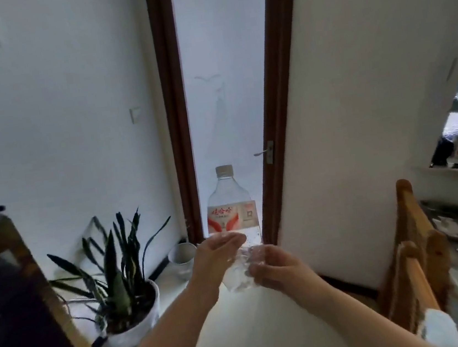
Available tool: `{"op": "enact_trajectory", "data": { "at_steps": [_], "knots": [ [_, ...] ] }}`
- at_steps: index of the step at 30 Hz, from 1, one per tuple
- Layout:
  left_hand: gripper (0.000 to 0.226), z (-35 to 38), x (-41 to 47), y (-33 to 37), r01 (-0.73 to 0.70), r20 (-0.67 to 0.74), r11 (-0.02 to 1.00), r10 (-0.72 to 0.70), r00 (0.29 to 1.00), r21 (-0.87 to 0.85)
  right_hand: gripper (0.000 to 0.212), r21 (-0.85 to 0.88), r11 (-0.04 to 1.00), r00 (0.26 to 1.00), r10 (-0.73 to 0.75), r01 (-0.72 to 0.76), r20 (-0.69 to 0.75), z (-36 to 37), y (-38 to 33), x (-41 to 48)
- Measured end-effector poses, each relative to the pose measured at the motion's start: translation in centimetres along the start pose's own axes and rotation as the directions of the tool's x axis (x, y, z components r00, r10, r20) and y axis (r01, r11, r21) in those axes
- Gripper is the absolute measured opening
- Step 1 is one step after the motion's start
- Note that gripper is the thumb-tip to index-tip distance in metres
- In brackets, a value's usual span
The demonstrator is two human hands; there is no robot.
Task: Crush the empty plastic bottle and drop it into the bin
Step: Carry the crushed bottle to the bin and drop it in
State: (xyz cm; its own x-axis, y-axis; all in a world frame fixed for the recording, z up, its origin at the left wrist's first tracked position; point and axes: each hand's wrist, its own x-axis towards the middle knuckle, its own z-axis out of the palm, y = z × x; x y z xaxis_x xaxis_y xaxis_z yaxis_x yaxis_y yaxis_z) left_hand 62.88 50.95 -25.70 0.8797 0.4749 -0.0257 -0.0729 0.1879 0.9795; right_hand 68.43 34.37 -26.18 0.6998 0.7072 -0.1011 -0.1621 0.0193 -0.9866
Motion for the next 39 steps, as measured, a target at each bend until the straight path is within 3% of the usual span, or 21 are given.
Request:
{"op": "enact_trajectory", "data": {
  "at_steps": [3,6,9,12,18,22,26,39],
  "knots": [
    [0.015,-1.5,2.8,0.1,0.006,-0.004,1.0,-0.006,1.0,-0.025,0.033,0.022,1.0,1.0,0.012,-0.013,0.02,0.5,0.3,4.0],
    [0.041,-3.0,6.1,0.0,0.035,0.023,0.998,-0.034,0.999,-0.045,0.04,0.07,0.997,1.0,0.023,-0.021,-0.02,-0.2,0.5,8.2],
    [0.047,-4.1,10.2,-0.8,0.049,-0.023,0.998,-0.05,0.998,-0.048,0.045,0.145,0.989,0.998,0.032,-0.023,-0.058,-2.0,0.6,13.0],
    [0.041,-4.1,15.4,-1.5,0.05,-0.084,0.998,-0.054,0.995,-0.049,0.058,0.173,0.985,0.998,0.028,-0.02,-0.048,-4.7,0.0,18.4],
    [0.025,-1.4,27.4,-1.3,0.028,-0.189,0.999,-0.036,0.981,-0.047,0.059,0.122,0.992,0.999,0.028,-0.024,-0.032,-10.4,-2.1,31.1],
    [0.022,-0.9,34.1,-1.4,0.014,-0.273,0.997,-0.034,0.961,-0.074,0.037,0.129,0.99,0.998,0.044,-0.05,0.048,-12.8,-2.5,39.1],
    [0.023,-2.0,39.4,-1.9,0.028,-0.372,0.991,-0.076,0.925,-0.132,0.019,0.16,0.983,0.99,0.069,-0.089,0.125,-13.0,-2.3,45.5],
    [0.01,-11.6,58.6,-4.3,0.023,-0.509,0.994,-0.075,0.858,-0.108,0.02,0.113,0.984,0.977,0.119,-0.14,0.18,-9.7,-1.4,67.3]
  ]
}}
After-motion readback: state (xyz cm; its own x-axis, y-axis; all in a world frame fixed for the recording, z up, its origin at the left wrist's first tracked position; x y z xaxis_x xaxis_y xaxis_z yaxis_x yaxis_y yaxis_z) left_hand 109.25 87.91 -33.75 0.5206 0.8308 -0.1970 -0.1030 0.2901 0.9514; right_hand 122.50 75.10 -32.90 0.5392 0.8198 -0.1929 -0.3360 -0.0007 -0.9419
